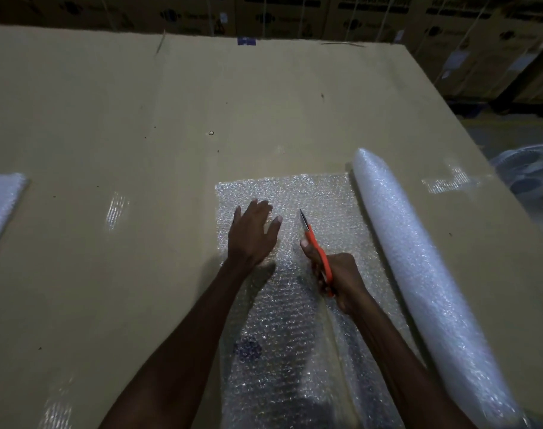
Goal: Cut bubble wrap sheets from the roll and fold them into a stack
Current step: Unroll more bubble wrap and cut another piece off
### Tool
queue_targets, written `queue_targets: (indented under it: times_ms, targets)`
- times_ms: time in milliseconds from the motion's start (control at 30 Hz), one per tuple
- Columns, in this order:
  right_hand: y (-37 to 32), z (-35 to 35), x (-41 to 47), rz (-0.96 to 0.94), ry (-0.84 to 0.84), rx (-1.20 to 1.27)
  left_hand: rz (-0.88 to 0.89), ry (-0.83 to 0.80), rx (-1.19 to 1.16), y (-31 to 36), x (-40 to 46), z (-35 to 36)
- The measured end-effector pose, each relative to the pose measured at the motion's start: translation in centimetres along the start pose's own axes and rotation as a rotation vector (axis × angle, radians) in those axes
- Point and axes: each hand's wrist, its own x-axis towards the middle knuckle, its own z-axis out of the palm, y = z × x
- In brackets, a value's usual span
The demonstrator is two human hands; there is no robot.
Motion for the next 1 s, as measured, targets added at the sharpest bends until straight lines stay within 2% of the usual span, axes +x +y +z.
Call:
queue_targets:
  times_ms: [133,200,1000]
  targets:
    - [0.3,0.2,0.0,-0.020,-0.015,0.033,0.095,-0.213,0.243,-1.0,2.6,0.5]
    - [0.3,0.4,0.3,-0.024,-0.003,0.034,0.108,-0.251,0.291,-1.8,2.7,0.8]
    - [-1.5,1.5,2.6,-0.021,0.018,0.036,0.070,-0.236,0.224,-1.8,1.8,1.1]
